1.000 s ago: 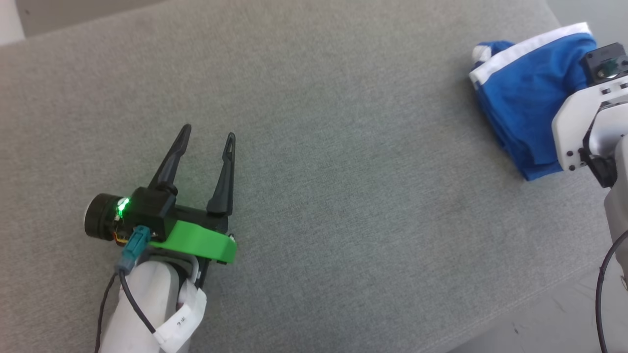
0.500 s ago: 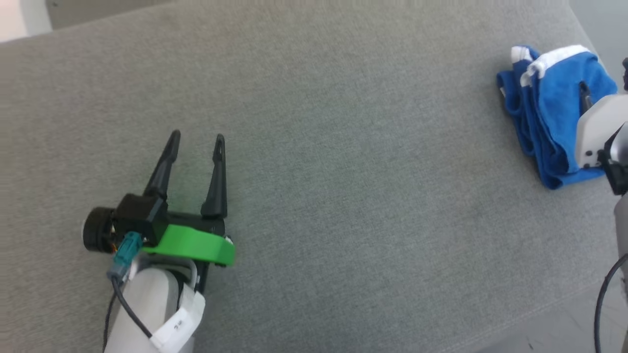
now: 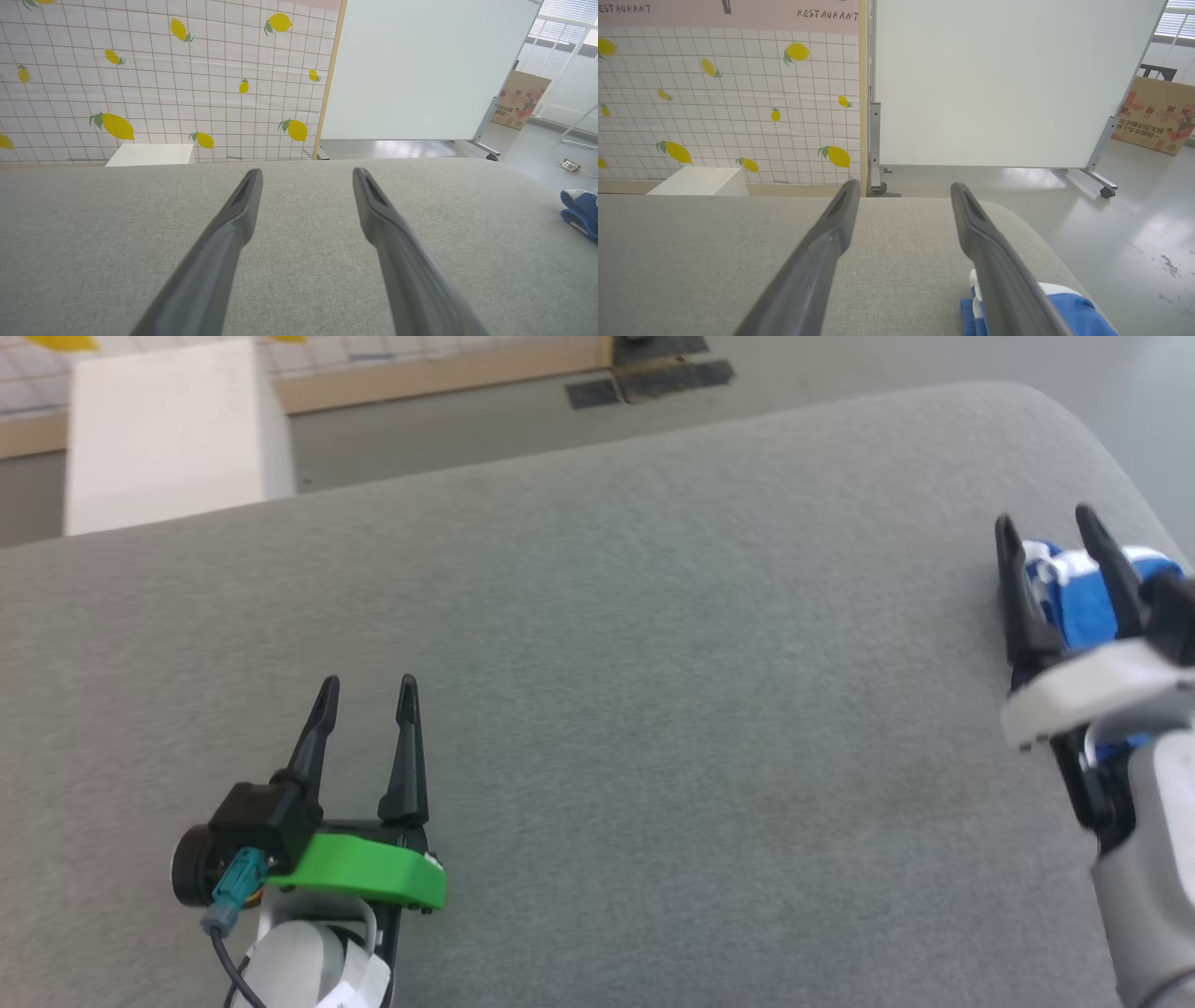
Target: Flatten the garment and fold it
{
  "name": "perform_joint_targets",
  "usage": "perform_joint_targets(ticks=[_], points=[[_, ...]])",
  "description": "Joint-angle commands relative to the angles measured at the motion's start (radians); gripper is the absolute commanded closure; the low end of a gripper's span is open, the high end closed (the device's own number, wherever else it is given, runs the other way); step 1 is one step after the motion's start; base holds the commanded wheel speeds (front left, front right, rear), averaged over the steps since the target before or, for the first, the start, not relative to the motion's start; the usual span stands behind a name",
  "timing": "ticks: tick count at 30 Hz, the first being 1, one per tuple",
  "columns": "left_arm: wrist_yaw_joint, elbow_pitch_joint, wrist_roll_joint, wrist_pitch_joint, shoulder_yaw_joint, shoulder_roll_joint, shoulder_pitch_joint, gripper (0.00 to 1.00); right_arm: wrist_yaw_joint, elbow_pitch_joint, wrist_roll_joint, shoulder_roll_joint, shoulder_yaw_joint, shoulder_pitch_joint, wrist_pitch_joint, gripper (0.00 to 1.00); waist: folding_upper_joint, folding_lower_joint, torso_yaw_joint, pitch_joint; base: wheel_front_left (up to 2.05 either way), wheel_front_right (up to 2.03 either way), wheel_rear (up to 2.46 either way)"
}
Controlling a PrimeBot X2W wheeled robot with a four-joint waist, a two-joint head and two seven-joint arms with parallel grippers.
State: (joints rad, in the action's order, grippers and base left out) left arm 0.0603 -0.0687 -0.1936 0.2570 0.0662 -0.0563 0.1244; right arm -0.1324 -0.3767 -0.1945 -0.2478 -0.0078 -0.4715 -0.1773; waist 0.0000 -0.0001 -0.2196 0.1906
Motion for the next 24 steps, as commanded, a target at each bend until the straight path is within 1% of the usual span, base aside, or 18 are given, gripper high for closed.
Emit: perform_joint_targets(ticks=[1,3,4,9,16,20,24], points=[[-0.005,-0.003,-0.012,0.005,0.000,0.003,-0.018,0.00,0.002,0.042,-0.010,-0.002,0.003,0.046,-0.011,0.00,0.0000,0.0001,0.101,-0.086,0.00,0.00,0.00],[-0.004,-0.007,-0.014,0.005,0.008,0.004,-0.026,0.00,0.002,0.107,-0.025,0.003,0.003,0.117,-0.015,0.00,0.0000,0.0001,0.129,-0.098,0.00,0.00,0.00],[-0.007,-0.011,-0.015,0.005,0.014,0.005,-0.036,0.00,0.002,0.162,-0.027,0.016,0.002,0.188,-0.021,0.00,0.0000,0.0001,0.153,-0.110,0.00,0.00,0.00],[-0.012,-0.015,-0.020,0.005,0.036,0.006,-0.068,0.00,0.002,0.255,0.001,0.075,-0.020,0.341,-0.029,0.00,0.0000,0.0001,0.195,-0.135,0.00,0.00,0.00],[-0.023,-0.013,-0.024,0.005,0.062,0.006,-0.106,0.00,0.002,0.313,0.070,0.151,-0.051,0.468,-0.046,0.00,0.0000,0.0001,0.213,-0.152,0.00,0.00,0.00],[-0.029,-0.014,-0.025,0.005,0.069,0.006,-0.120,0.00,0.002,0.334,0.080,0.176,-0.060,0.506,-0.048,0.00,0.0000,0.0001,0.212,-0.160,0.00,0.00,0.00],[-0.036,-0.016,-0.030,0.005,0.071,0.006,-0.131,0.00,0.002,0.347,0.087,0.188,-0.057,0.525,-0.045,0.00,0.0000,0.0001,0.209,-0.167,0.00,0.00,0.00]])
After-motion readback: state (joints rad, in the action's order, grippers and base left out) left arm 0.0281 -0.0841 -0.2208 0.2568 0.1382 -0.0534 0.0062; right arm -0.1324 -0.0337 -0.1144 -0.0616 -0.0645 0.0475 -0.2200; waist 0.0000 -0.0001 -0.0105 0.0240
